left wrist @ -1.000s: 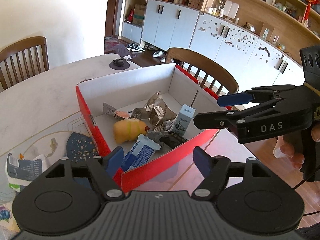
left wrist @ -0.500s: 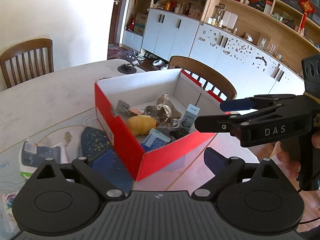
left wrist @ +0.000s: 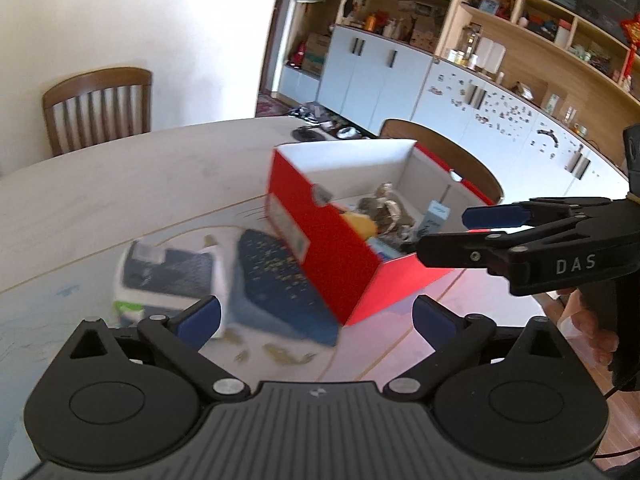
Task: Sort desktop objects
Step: 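Lift both open tools out of the shoebox and back toward the table, then grasp the blueberry bread bag with left tool while right tool grasps the white wet-wipe pack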
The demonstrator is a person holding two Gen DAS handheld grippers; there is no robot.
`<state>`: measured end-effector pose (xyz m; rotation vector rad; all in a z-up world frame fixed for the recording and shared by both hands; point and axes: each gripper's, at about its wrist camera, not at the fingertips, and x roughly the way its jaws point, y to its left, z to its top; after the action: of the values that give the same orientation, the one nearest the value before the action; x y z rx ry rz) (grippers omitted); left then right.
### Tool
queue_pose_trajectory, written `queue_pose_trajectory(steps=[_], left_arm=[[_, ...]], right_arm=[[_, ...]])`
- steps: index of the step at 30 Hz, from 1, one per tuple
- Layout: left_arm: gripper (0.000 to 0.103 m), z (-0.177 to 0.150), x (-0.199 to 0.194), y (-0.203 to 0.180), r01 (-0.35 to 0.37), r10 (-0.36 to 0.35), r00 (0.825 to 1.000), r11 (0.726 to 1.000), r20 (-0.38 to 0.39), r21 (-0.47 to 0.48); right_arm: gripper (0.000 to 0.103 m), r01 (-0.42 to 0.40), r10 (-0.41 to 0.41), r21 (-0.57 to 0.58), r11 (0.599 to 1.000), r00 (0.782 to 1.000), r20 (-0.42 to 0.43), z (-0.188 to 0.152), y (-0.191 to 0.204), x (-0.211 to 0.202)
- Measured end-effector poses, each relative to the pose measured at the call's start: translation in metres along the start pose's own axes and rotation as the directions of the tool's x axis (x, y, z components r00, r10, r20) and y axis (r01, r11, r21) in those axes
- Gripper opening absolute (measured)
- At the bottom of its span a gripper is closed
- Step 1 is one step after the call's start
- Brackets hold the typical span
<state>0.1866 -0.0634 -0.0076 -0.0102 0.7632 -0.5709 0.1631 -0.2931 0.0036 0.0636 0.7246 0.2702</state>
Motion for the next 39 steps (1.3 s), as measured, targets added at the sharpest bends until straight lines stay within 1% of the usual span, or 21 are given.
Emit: queue_pose_trajectory(steps=[7, 14, 23, 30, 39], left_arm=[[0.103, -0.011, -0.014, 0.033, -0.045, 0.046, 0.999, 0.998, 0.011, -0.039], [0.103, -0.021, -0.021, 0.063, -0.131, 0.133, 0.991, 0.987, 0.018, -0.09], [0.103, -0.035, -0.015, 0.093, -0.217, 0.219, 0.976, 0.965, 0.001, -0.15], [0.103, -0.043, -0.001, 0.109, -0.3, 0.3, 0.954, 0.94, -0.025, -0.162], [0.103, -0.05, 0.022, 0.125, -0.354, 0.348, 0.935, 0.915, -0.065, -0.194]], right_arm=[[0.092, -0.015, 0.015, -0.017, 1.0, 1.0, -0.005, 0.003, 0.028, 0.01], [0.092, -0.042, 0.041, -0.056, 0.998, 0.999, -0.01, 0.01, 0.053, 0.024], [0.091, -0.066, 0.064, -0.113, 0.991, 0.998, -0.023, 0.017, 0.069, 0.048], [0.091, -0.097, 0.09, -0.191, 0.977, 0.995, -0.048, 0.027, 0.08, 0.071], [0.091, -0.147, 0.118, -0.295, 0.944, 0.987, -0.113, 0.037, 0.094, 0.11]])
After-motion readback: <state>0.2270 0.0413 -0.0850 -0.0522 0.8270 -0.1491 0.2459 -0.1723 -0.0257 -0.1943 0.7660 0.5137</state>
